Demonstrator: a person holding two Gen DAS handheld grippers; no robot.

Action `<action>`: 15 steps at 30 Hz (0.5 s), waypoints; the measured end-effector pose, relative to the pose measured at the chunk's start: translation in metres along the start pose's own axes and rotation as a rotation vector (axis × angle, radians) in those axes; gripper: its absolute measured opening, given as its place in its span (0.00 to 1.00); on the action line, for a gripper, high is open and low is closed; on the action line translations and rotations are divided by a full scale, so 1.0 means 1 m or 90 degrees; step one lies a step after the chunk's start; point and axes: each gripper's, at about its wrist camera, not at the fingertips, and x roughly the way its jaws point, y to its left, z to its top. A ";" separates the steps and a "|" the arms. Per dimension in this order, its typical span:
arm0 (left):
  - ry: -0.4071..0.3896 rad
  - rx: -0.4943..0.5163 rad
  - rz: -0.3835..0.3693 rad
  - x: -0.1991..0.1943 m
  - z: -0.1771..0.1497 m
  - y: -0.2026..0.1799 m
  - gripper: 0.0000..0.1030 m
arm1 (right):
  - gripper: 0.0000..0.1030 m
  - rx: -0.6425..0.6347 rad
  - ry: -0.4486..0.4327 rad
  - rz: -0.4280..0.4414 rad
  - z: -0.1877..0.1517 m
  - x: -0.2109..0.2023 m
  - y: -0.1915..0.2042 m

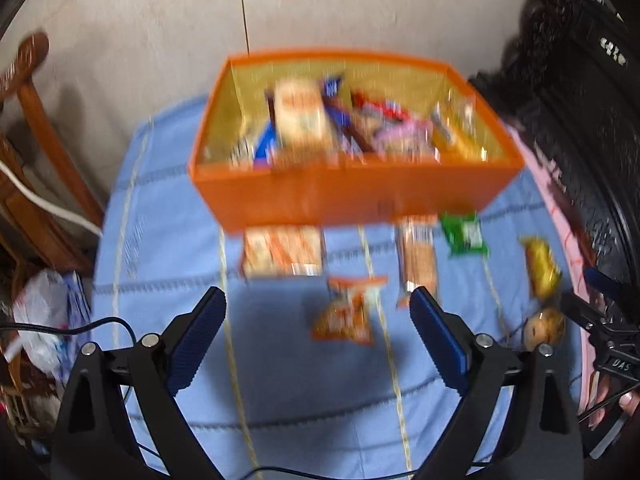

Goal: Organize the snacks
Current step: 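Grasp the orange-white snack bag with the left gripper while the right grasps the long bread stick pack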

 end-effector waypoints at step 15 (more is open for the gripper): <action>0.094 0.003 0.030 0.073 -0.046 -0.022 0.88 | 0.93 0.024 0.033 0.002 -0.035 0.001 -0.020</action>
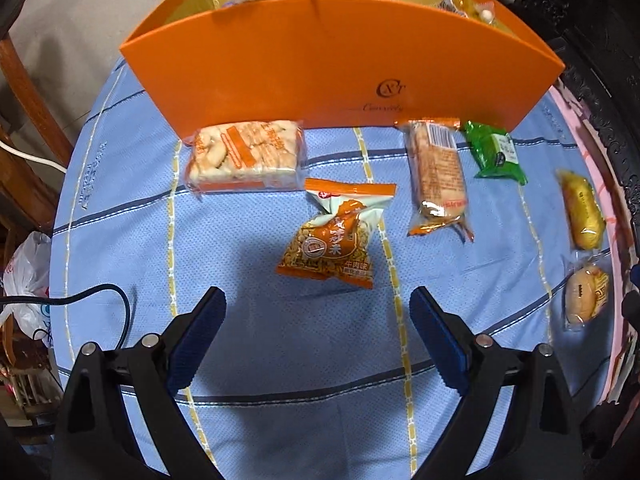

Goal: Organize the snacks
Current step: 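Grasp the orange-white snack bag with the left gripper while the right grasps the long bread stick pack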

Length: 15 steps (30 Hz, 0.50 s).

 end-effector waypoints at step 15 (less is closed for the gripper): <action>0.020 0.002 0.027 0.034 0.020 -0.011 0.88 | 0.93 0.001 0.020 0.012 0.014 0.018 -0.008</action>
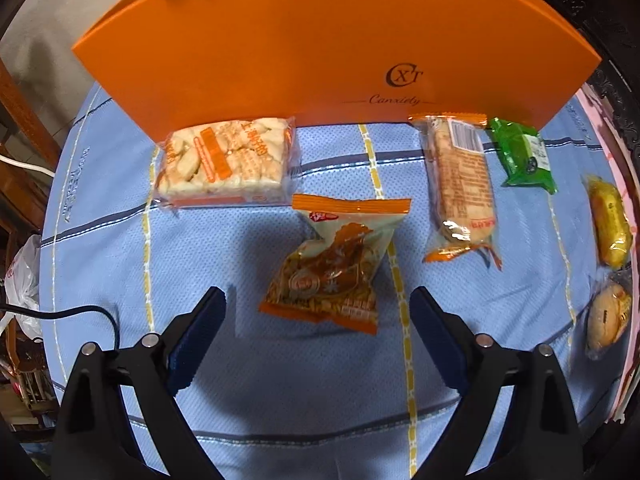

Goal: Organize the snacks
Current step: 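Grasp the orange-white snack bag with the left gripper while the right grasps the long bread stick pack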

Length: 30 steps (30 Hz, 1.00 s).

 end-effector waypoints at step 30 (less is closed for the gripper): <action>-0.061 -0.071 -0.053 -0.044 -0.023 0.046 0.44 | 0.93 -0.082 0.011 0.037 0.037 0.050 0.097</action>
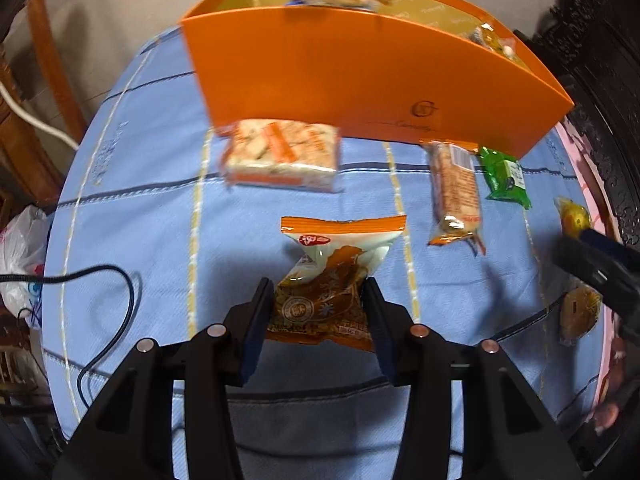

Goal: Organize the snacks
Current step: 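Grasp the orange-white snack bag with the left gripper while the right grasps the long bread stick pack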

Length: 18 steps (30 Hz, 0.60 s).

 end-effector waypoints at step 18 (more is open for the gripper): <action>0.010 -0.056 0.000 0.014 -0.002 0.052 0.44 | 0.73 -0.021 0.063 -0.042 0.040 0.085 0.050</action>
